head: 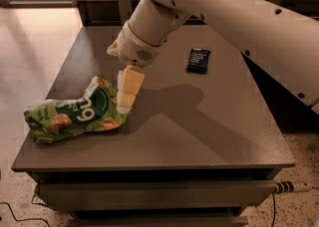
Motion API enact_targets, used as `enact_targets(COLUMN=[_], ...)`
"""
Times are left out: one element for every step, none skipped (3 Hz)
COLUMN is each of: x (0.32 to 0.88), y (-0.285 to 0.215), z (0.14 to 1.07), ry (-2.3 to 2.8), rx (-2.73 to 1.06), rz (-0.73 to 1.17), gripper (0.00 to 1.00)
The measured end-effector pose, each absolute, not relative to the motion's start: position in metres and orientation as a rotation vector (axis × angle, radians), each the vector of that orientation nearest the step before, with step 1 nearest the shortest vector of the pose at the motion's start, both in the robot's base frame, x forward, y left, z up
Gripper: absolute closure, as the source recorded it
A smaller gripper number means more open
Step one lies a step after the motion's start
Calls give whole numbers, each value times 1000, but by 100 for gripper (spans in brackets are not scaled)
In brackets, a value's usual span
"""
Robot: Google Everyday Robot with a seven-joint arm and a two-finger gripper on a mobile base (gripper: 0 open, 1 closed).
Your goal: Pick green rice chip bag
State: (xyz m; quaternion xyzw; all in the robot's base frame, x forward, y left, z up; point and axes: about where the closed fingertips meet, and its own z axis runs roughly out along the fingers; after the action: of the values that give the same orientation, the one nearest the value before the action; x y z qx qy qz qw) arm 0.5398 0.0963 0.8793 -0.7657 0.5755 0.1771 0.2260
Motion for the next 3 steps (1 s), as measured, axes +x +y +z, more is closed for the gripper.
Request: enact_targets(x=[535,519,503], y=[130,155,167], z=[866,853,832], ry=[1499,1476,1507], rx=[-2169,-2208,-2224], rz=[549,558,574], gripper=[0,0,0])
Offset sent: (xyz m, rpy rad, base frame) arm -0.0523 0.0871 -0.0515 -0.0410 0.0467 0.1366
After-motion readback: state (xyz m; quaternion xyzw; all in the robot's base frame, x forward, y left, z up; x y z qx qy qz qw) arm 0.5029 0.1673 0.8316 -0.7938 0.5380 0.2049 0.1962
